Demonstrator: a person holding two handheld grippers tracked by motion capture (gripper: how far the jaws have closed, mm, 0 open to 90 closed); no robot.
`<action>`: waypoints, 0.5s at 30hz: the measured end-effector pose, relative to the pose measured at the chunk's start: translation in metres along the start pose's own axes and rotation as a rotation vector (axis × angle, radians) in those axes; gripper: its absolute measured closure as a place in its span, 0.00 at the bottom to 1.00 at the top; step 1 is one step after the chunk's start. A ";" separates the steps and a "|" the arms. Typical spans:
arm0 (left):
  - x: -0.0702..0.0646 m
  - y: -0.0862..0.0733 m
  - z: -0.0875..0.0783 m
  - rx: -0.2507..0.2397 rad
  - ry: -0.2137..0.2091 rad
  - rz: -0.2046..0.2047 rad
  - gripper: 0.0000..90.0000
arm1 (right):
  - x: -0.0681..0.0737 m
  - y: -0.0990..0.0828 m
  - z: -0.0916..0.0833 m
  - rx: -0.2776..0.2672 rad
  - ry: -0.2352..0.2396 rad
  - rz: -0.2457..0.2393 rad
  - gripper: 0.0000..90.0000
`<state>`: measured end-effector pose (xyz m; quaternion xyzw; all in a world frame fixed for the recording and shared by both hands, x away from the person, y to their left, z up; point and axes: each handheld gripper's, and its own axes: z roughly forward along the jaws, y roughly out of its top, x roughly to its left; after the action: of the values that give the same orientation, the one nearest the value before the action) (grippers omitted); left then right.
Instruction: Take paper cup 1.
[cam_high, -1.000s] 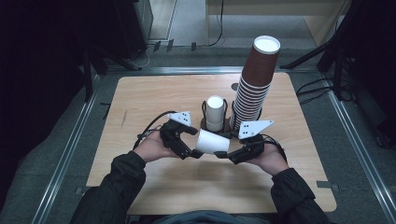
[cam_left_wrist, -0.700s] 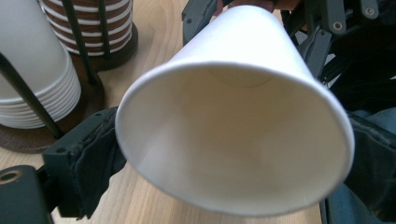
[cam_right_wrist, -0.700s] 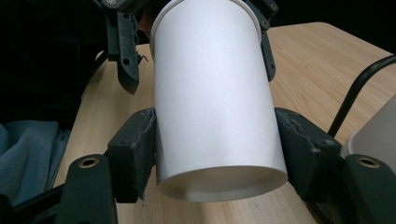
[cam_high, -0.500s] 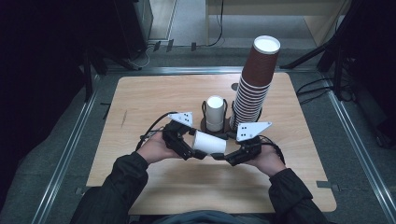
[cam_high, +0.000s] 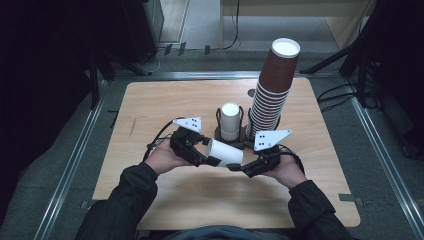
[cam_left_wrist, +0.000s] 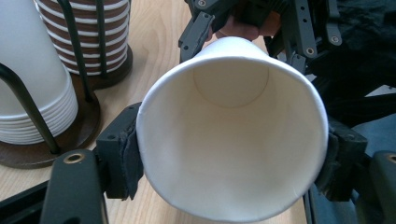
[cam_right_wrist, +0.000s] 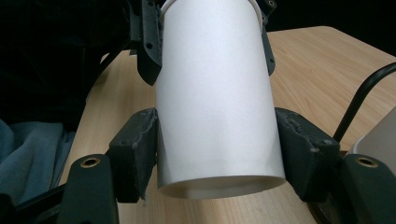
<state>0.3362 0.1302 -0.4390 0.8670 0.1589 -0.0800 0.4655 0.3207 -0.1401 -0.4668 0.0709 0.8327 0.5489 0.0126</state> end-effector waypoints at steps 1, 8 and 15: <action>0.000 0.000 0.000 0.002 -0.001 0.001 0.28 | 0.000 0.000 0.000 0.000 0.001 -0.001 0.38; 0.000 0.000 0.000 0.006 -0.009 -0.002 0.30 | 0.000 0.001 0.000 0.010 0.002 0.004 0.37; 0.001 0.000 -0.004 0.006 0.002 -0.006 0.30 | 0.000 0.001 0.000 0.050 -0.004 0.052 0.29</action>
<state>0.3370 0.1340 -0.4374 0.8680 0.1615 -0.0812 0.4626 0.3208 -0.1396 -0.4657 0.0940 0.8440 0.5281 -0.0016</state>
